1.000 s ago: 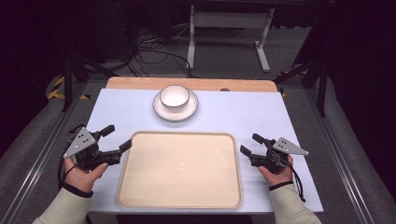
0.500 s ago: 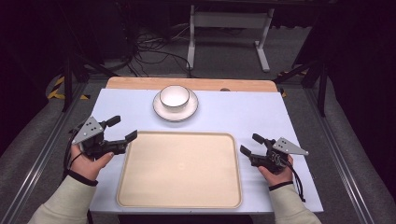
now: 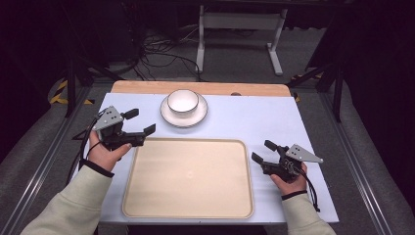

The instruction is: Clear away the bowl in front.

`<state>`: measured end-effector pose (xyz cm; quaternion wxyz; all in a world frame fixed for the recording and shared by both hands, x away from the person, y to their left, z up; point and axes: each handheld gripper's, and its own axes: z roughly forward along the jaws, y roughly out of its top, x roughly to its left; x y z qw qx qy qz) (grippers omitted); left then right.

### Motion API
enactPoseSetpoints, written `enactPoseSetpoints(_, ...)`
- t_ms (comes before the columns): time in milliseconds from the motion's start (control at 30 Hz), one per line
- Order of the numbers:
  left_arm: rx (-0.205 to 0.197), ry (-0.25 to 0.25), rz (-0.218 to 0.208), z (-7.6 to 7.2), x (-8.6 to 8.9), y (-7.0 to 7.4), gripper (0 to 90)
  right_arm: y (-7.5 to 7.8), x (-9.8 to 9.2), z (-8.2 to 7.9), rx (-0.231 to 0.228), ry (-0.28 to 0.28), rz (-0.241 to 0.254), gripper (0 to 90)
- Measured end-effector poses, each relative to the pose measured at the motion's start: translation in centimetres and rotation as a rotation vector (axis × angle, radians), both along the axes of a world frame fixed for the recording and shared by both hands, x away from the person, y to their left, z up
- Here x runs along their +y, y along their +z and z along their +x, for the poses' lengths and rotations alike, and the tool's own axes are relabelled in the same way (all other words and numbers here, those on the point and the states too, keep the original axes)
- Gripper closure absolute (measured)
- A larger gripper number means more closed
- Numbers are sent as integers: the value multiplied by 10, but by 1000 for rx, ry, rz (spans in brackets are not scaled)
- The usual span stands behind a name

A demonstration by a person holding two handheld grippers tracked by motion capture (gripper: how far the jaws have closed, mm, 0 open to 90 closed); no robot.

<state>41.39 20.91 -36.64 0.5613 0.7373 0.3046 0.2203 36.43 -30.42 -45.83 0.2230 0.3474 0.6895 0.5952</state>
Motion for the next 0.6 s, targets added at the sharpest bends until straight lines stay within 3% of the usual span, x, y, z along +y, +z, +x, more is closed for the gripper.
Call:
enactPoseSetpoints(300, -1, -42, 16, 30, -11, 4, 154, 0, 0, 0, 0, 1, -3, 225)
enactPoseSetpoints(600, -4, -68, 15, 45, -22, 9, 164, 0, 0, 0, 0, 2, -4, 227)
